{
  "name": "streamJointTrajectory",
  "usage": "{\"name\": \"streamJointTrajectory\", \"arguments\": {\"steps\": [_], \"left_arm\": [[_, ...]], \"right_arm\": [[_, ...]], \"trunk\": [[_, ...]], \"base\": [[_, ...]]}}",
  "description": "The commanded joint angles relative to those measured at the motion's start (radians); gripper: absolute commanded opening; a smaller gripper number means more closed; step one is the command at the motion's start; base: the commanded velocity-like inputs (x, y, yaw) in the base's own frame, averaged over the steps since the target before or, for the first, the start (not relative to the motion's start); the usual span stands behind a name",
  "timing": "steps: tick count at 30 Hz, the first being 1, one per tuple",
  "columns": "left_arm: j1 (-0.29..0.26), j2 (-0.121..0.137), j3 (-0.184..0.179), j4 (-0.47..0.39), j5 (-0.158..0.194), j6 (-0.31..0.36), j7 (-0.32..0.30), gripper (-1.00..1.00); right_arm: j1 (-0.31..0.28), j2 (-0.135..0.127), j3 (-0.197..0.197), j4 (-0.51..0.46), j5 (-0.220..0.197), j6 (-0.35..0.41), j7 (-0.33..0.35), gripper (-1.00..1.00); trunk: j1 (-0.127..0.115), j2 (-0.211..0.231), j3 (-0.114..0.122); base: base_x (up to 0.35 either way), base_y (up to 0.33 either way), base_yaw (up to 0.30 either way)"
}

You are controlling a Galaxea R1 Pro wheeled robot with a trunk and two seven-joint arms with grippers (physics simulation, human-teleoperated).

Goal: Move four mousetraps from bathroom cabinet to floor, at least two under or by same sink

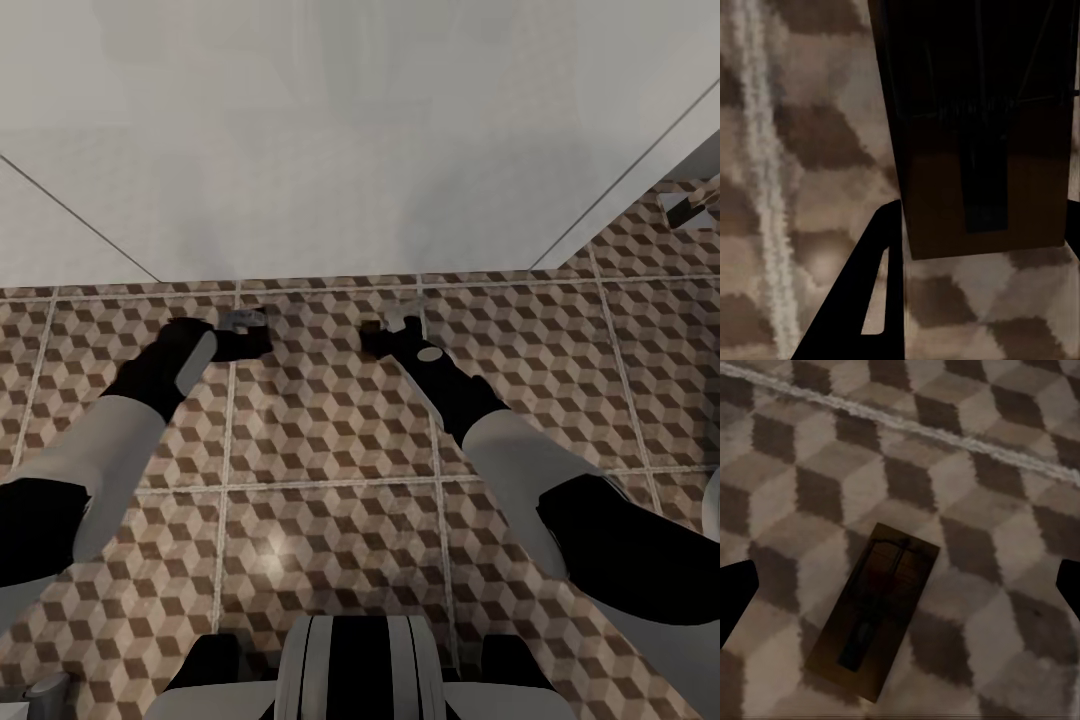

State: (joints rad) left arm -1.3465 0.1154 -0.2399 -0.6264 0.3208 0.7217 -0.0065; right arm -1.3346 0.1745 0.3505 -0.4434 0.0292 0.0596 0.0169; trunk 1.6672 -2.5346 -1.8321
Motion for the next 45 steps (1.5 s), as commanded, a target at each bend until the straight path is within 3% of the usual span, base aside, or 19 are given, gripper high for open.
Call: {"name": "streamJointTrajectory", "arguments": {"steps": [1,10,26,37,45], "left_arm": [[0.000,0.005,-0.005,-0.001,-0.001,0.003,0.000,-1.00],[-0.001,0.011,-0.004,-0.001,-0.003,0.002,0.002,-1.00],[0.000,0.011,-0.004,0.009,-0.005,0.001,0.002,-1.00],[0.000,0.016,-0.005,0.016,-0.006,-0.001,0.002,-1.00],[0.000,0.059,-0.005,0.015,-0.007,-0.001,0.002,-1.00]], "right_arm": [[0.002,0.000,0.001,-0.002,0.010,0.005,0.001,1.00],[0.032,0.000,0.001,0.000,0.083,-0.079,0.000,1.00],[0.112,0.000,0.001,-0.001,0.092,-0.123,0.000,1.00],[0.123,0.000,0.001,-0.001,0.092,-0.136,0.000,1.00],[0.152,0.000,0.001,-0.001,0.093,-0.139,0.000,1.00]], "trunk": [[0.000,0.000,0.000],[0.000,0.000,0.000],[0.000,0.000,0.000],[0.000,0.000,0.000],[0.000,0.000,0.000]], "base": [[0.000,0.000,0.000],[0.000,0.000,0.000],[0.000,0.000,0.000],[0.000,0.000,0.000],[0.000,0.000,0.000]]}}
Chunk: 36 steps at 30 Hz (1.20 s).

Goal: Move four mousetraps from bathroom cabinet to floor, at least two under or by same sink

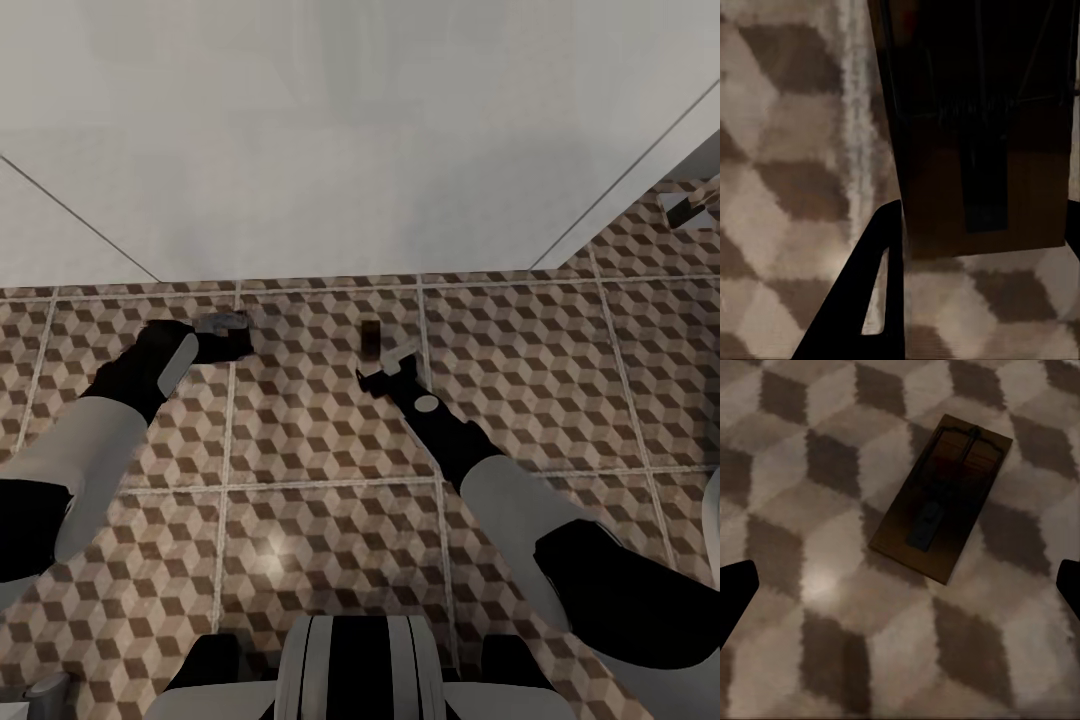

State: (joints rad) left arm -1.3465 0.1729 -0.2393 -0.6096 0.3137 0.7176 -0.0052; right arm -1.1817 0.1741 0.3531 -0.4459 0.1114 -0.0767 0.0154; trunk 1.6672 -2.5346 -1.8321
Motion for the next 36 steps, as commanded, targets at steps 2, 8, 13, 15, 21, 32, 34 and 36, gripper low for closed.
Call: {"name": "streamJointTrajectory", "arguments": {"steps": [2,8,13,15,21,32,34,36], "left_arm": [[0.000,0.018,-0.005,-0.002,0.001,0.003,0.001,-1.00],[0.000,0.045,-0.005,-0.011,0.001,0.003,0.000,-1.00],[-0.001,0.056,-0.005,-0.014,0.001,0.003,-0.001,-1.00],[0.000,0.057,-0.006,-0.014,0.001,0.003,-0.002,-1.00],[0.000,0.059,-0.006,-0.015,0.001,0.003,-0.002,-1.00],[0.000,0.059,-0.006,-0.015,0.001,0.003,-0.002,-1.00],[0.000,0.059,-0.006,-0.015,0.001,0.003,-0.002,-1.00],[0.000,0.063,-0.006,-0.015,0.001,0.003,-0.002,-1.00]], "right_arm": [[0.003,0.000,-0.002,0.001,0.010,-0.003,0.001,1.00],[0.011,0.000,-0.002,0.001,0.010,-0.009,0.001,1.00],[0.012,0.000,-0.001,0.001,0.010,-0.010,0.001,1.00],[0.013,0.000,-0.001,0.001,0.010,-0.011,0.001,1.00],[0.013,0.000,-0.001,0.001,0.010,-0.011,0.001,1.00],[0.023,0.000,-0.002,0.001,0.011,-0.014,0.001,1.00],[0.025,0.000,-0.002,0.001,0.011,-0.017,0.001,1.00],[0.026,0.000,-0.002,0.001,0.011,-0.019,0.001,1.00]], "trunk": [[0.000,0.000,0.000],[0.000,0.000,0.000],[0.000,0.000,0.000],[0.000,0.000,0.000],[0.000,0.000,0.000],[0.000,0.000,0.000],[0.000,0.000,0.000],[0.000,0.000,0.000]], "base": [[0.000,0.000,0.000],[0.000,0.000,0.000],[0.000,0.000,0.000],[0.000,0.000,0.000],[0.000,0.000,0.000],[0.000,0.000,0.000],[0.000,0.000,0.000],[0.000,0.000,0.000]]}}
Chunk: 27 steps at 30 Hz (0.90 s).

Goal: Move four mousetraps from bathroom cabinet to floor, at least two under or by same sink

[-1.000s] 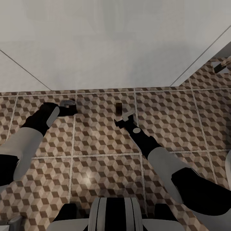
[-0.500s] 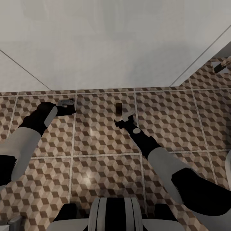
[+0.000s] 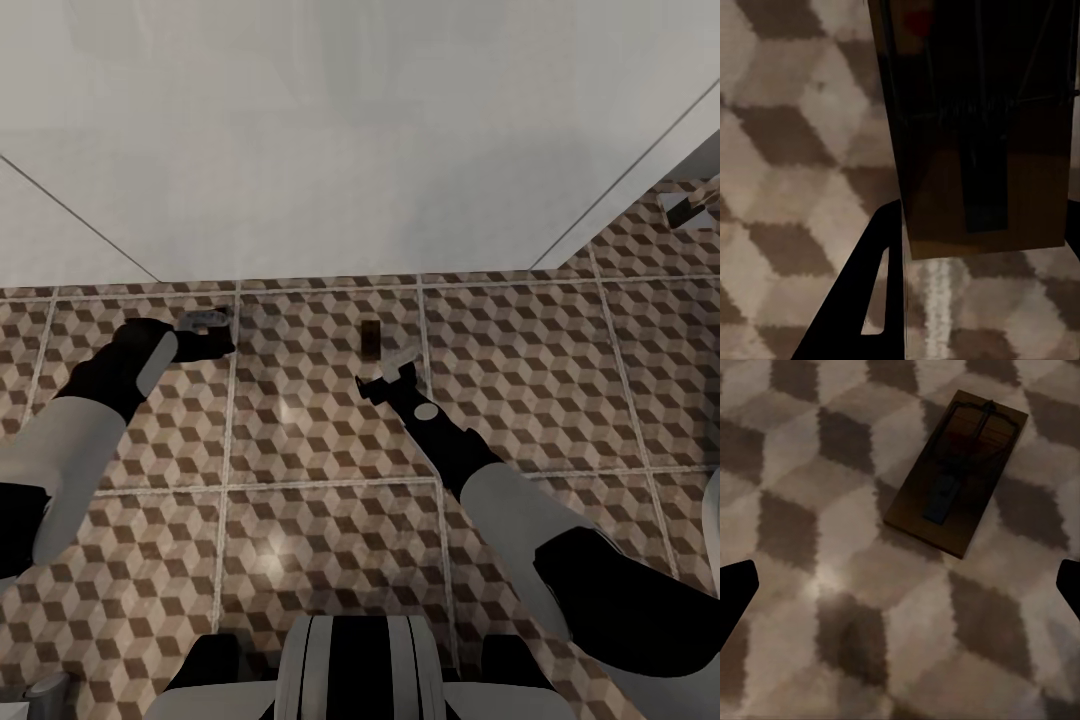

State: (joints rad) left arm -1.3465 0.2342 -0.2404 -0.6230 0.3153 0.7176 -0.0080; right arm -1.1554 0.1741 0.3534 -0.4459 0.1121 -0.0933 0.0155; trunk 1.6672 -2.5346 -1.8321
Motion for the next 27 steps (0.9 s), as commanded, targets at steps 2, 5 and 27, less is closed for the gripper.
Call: {"name": "streamJointTrajectory", "arguments": {"steps": [2,5,27], "left_arm": [[0.000,0.010,-0.005,-0.001,-0.001,0.003,0.000,-1.00],[0.000,0.021,-0.005,0.000,-0.001,0.003,-0.001,-1.00],[-0.001,0.030,-0.005,0.059,-0.001,0.002,0.002,-1.00]], "right_arm": [[0.000,0.000,-0.002,0.001,0.011,-0.004,0.001,1.00],[0.000,0.000,-0.002,0.001,0.011,-0.005,0.001,1.00],[0.001,0.000,-0.001,-0.002,0.049,-0.005,0.001,1.00]], "trunk": [[0.000,0.000,0.000],[0.000,0.000,0.000],[0.000,0.000,0.000]], "base": [[0.000,0.000,0.000],[0.000,0.000,0.000],[0.000,0.000,0.000]]}}
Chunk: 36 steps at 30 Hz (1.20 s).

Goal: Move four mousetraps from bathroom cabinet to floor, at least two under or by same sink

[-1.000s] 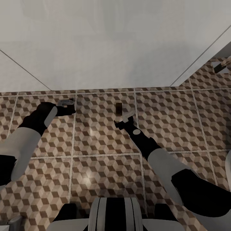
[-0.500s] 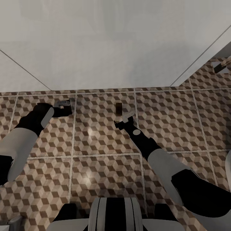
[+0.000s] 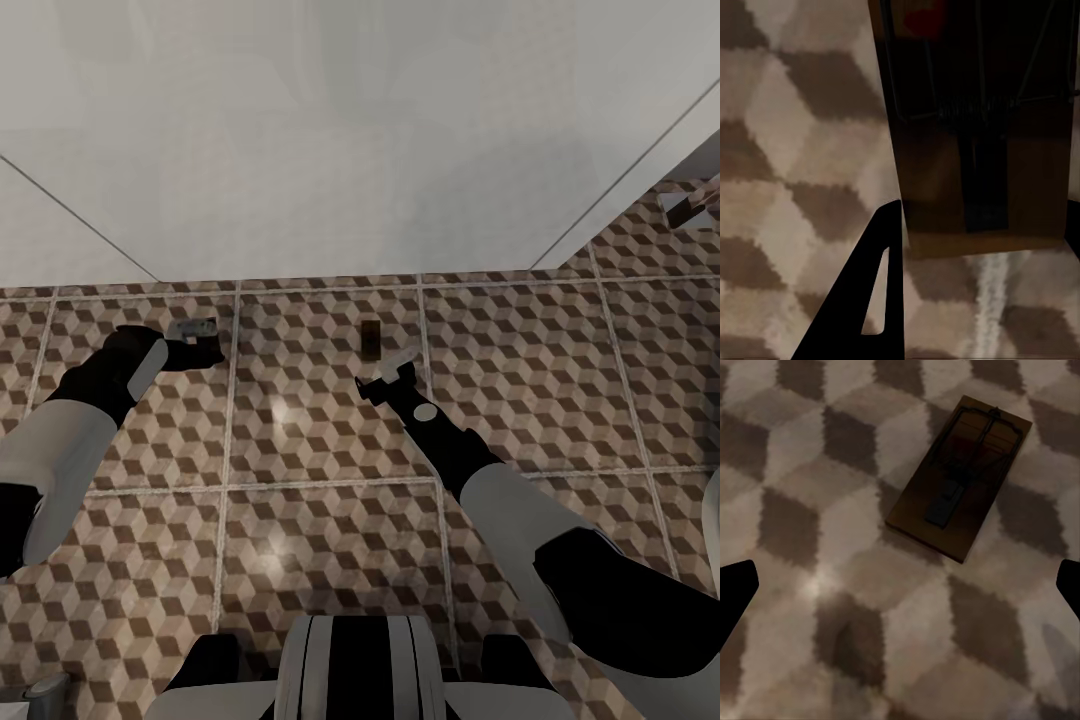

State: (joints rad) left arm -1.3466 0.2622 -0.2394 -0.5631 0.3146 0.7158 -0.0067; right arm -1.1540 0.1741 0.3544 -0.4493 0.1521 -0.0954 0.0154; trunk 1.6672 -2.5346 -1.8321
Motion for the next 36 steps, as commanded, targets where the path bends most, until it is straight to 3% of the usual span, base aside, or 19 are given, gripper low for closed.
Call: {"name": "streamJointTrajectory", "arguments": {"steps": [1,36], "left_arm": [[-0.001,0.002,-0.006,0.000,0.000,0.003,0.000,-1.00],[0.000,-0.004,-0.007,0.035,0.000,0.002,0.002,-1.00]], "right_arm": [[0.000,0.000,-0.002,0.001,0.010,-0.003,0.001,1.00],[0.000,0.000,-0.002,0.001,0.012,-0.003,0.001,1.00]], "trunk": [[0.000,0.000,0.000],[0.000,0.000,0.000]], "base": [[0.000,0.000,0.000],[0.000,0.000,0.000]]}}
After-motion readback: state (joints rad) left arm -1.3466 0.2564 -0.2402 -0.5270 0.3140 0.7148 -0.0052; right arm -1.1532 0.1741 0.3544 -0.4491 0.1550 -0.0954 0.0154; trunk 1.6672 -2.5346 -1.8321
